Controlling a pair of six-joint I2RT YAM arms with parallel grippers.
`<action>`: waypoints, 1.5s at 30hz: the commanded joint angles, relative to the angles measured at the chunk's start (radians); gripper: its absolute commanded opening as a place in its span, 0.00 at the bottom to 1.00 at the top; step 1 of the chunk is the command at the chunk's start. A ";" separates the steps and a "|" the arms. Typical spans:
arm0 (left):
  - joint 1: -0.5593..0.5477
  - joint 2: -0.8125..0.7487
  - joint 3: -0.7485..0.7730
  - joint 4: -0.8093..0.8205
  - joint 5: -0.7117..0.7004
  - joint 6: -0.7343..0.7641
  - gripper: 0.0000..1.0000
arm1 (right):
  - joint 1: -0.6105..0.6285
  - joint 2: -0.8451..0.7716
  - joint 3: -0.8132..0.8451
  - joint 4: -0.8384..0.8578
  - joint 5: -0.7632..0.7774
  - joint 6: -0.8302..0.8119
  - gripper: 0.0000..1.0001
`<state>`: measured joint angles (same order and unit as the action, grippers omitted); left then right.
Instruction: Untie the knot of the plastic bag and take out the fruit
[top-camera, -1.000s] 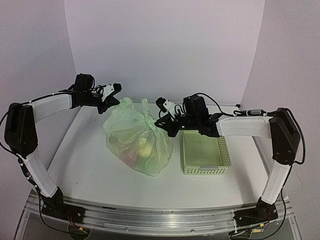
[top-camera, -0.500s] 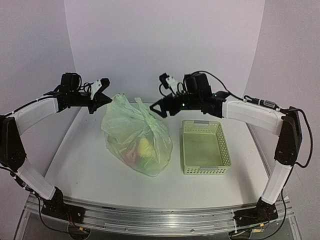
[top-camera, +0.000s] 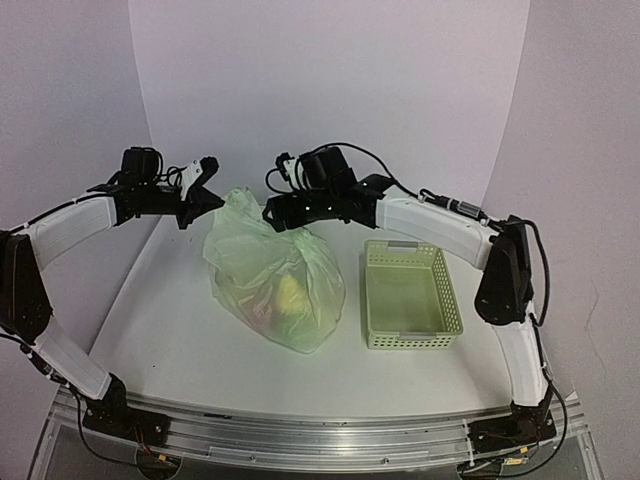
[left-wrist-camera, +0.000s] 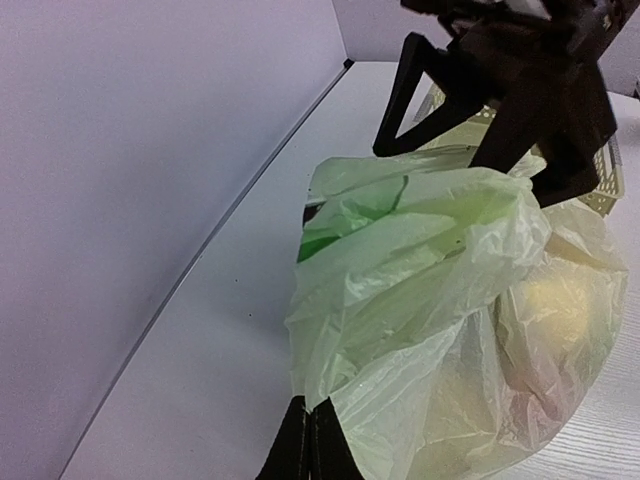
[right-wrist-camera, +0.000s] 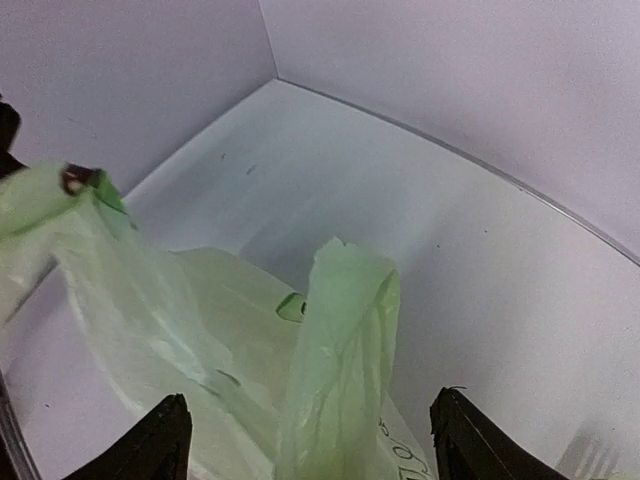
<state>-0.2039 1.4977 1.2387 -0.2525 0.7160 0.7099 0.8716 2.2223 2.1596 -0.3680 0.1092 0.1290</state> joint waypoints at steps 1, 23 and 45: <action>-0.001 -0.050 -0.023 0.005 0.031 0.021 0.00 | -0.008 0.032 0.102 -0.069 0.040 0.045 0.72; -0.161 -0.101 -0.022 0.013 -0.029 0.159 0.73 | 0.022 -0.092 0.033 -0.066 0.037 0.026 0.00; -0.199 0.039 0.117 0.275 -0.357 -0.130 0.01 | 0.020 -0.140 -0.019 -0.034 0.033 -0.002 0.00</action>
<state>-0.4147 1.4975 1.2722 -0.0785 0.4935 0.6880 0.8948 2.1630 2.1530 -0.4426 0.1273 0.1539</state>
